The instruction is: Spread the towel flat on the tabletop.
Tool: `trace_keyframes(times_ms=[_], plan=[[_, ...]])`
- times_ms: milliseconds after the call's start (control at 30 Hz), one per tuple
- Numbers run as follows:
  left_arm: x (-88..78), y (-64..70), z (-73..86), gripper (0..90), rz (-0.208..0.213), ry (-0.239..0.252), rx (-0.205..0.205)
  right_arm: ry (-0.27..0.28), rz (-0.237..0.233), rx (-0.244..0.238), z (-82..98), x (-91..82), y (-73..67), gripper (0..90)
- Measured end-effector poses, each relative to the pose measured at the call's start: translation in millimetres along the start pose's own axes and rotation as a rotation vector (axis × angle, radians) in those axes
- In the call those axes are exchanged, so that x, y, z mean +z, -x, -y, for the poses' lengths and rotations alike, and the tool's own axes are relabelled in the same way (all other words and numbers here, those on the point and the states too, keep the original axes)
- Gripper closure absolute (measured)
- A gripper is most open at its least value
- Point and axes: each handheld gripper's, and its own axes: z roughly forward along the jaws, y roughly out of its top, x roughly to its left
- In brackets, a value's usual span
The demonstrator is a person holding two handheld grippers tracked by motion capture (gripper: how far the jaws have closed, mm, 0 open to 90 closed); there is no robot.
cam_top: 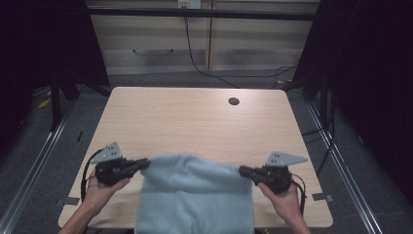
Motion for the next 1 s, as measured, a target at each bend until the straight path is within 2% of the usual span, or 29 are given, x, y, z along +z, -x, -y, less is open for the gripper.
trace_keyframes(times_ms=[100, 167, 200, 300, 400, 433, 500, 533, 600, 633, 700, 733, 800, 900, 1000], plan=[[-7.5, 14.2, 23.0, 85.5, 0.03, -0.065, 0.008, -0.089, -0.022, 0.006, 31.6, 1.0, -17.9, 85.2], [-13.0, 20.9, 40.5, 84.2, 0.051, -0.086, -0.022, -0.126, -0.044, 0.026, 49.7, 0.6, -27.2, 84.2], [-14.3, 24.2, 47.6, 83.1, 0.067, -0.091, -0.041, -0.152, -0.04, 0.024, 57.4, 0.4, -31.1, 82.7], [-18.1, 31.5, 59.4, 79.4, 0.097, -0.133, -0.033, -0.185, -0.025, 0.014, 66.5, -4.4, -37.7, 78.4], [-24.0, 31.5, 56.9, 69.4, 0.09, -0.11, -0.037, -0.182, -0.021, 0.009, 63.5, -10.7, -38.9, 72.3], [-26.7, 26.4, 53.5, 68.0, 0.099, -0.08, -0.038, -0.173, -0.014, 0.003, 61.7, -12.1, -38.2, 70.4], [-28.3, 16.4, 47.0, 64.4, 0.103, -0.034, -0.082, -0.12, -0.006, 0.014, 54.2, -17.3, -33.1, 68.8], [-27.8, 9.9, 43.6, 63.0, 0.103, -0.02, -0.088, -0.09, -0.004, 0.025, 48.3, -19.6, -28.2, 70.0], [-24.1, -1.1, 36.7, 63.3, 0.079, -0.004, -0.107, -0.064, 0.022, 0.014, 40.2, -19.4, -18.9, 72.2], [-20.2, -7.0, 32.4, 63.7, 0.07, -0.004, -0.122, -0.05, 0.028, 0.026, 36.4, -17.4, -12.0, 73.7], [-8.9, -17.1, 25.2, 65.9, 0.016, -0.014, -0.124, -0.044, 0.038, 0.05, 31.6, -8.9, 2.6, 75.6], [-4.5, -20.5, 24.2, 68.1, 0.02, -0.018, -0.13, -0.055, 0.052, 0.066, 31.4, -0.7, 10.6, 76.8], [8.9, -21.8, 24.3, 67.4, 0.011, -0.054, -0.13, -0.086, 0.039, 0.086, 34.7, 13.0, 18.9, 76.4], [20.1, -12.7, 30.0, 63.1, 0.046, -0.111, -0.102, -0.141, 0.021, 0.064, 40.1, 24.5, 14.1, 67.2], [23.7, -1.5, 35.7, 57.3, 0.036, -0.156, -0.061, -0.169, 0.019, 0.044, 44.8, 27.3, 7.9, 59.8]])
